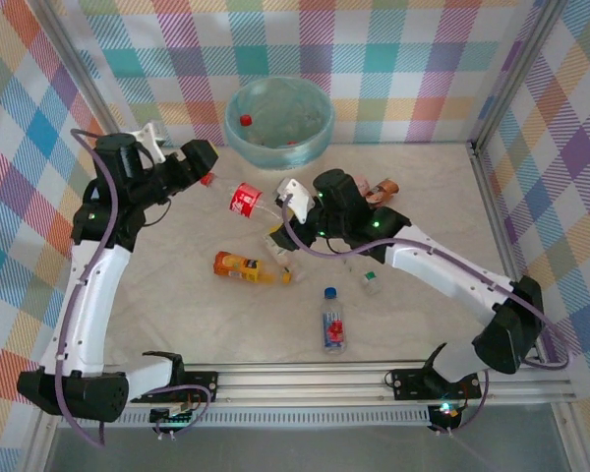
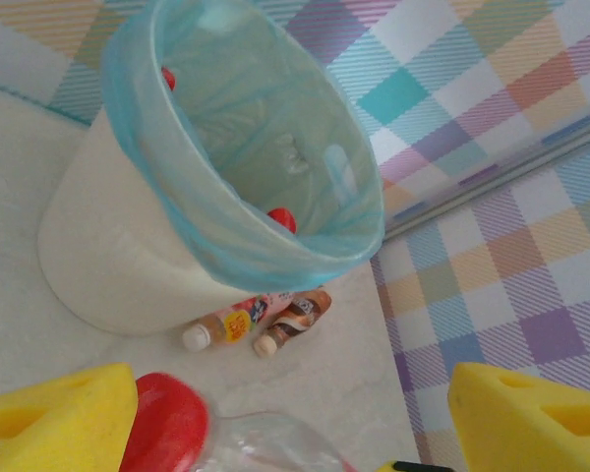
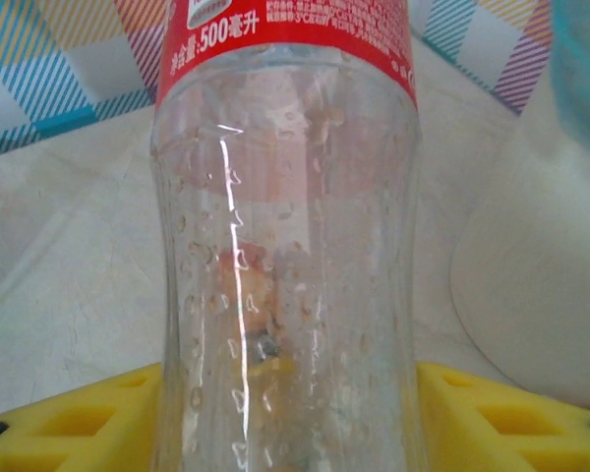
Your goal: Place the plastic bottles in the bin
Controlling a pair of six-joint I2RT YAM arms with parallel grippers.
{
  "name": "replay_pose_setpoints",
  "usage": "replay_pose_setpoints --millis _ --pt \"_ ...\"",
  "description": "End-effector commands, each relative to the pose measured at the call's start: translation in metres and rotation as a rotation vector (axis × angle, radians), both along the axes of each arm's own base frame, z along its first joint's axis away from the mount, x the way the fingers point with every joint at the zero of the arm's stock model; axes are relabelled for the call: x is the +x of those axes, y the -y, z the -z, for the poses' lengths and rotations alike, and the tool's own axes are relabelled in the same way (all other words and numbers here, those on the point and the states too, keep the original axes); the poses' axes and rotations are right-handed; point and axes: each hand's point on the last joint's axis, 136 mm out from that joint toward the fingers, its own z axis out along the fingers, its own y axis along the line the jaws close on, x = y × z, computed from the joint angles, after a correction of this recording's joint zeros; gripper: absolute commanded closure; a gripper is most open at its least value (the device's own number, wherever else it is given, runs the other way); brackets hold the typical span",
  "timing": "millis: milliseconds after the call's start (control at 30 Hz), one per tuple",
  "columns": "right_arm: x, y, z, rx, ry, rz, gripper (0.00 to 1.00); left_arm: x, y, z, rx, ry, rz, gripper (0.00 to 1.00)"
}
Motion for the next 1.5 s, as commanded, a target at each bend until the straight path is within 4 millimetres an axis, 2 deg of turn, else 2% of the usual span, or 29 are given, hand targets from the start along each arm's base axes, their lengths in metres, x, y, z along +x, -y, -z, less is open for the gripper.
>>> replay_pose_setpoints --millis 0,200,400,567,733,833,900,1033,1200,1333,1467 --pt "0.01 0.009 -0.025 0.089 0.037 0.074 0.43 0.005 0.005 0.002 -0.003 0.004 -0.02 0.18" --pt "0.007 0.014 -0.034 0.131 0.057 0.071 0.44 0.009 0.012 0.007 -0.035 -0.007 -0.014 0.18" --pt "-0.005 0.006 -0.042 0.195 0.067 -0.015 0.44 0.015 0.029 0.007 -0.083 -0.012 0.035 0.28" --pt "-0.009 0.003 -0.041 0.198 0.066 -0.04 0.44 0.02 0.035 0.005 -0.094 -0.014 0.052 0.5" --pt "-0.007 0.003 -0.038 0.19 0.069 -0.04 0.44 0.022 0.034 0.007 -0.091 -0.017 0.042 0.77" --pt "-0.003 0.006 -0.039 0.182 0.084 -0.013 0.37 0.024 0.032 0.003 -0.094 -0.008 0.029 0.93" --pt "0.003 0.009 -0.044 0.18 0.098 0.028 0.25 0.027 0.031 -0.005 -0.094 0.007 0.018 1.0" --pt "0.018 0.023 -0.055 0.156 0.125 0.145 0.0 0.043 0.024 -0.038 -0.072 0.087 -0.037 1.0" --pt "0.029 0.052 -0.063 0.119 0.159 0.275 0.0 0.075 0.013 -0.082 -0.013 0.206 -0.12 1.0" --pt "0.032 0.08 -0.071 0.09 0.192 0.359 0.0 0.102 0.02 -0.117 0.049 0.323 -0.14 1.0" --pt "0.036 0.105 -0.083 0.051 0.239 0.423 0.0 0.131 0.034 -0.131 0.217 0.416 -0.167 1.0"
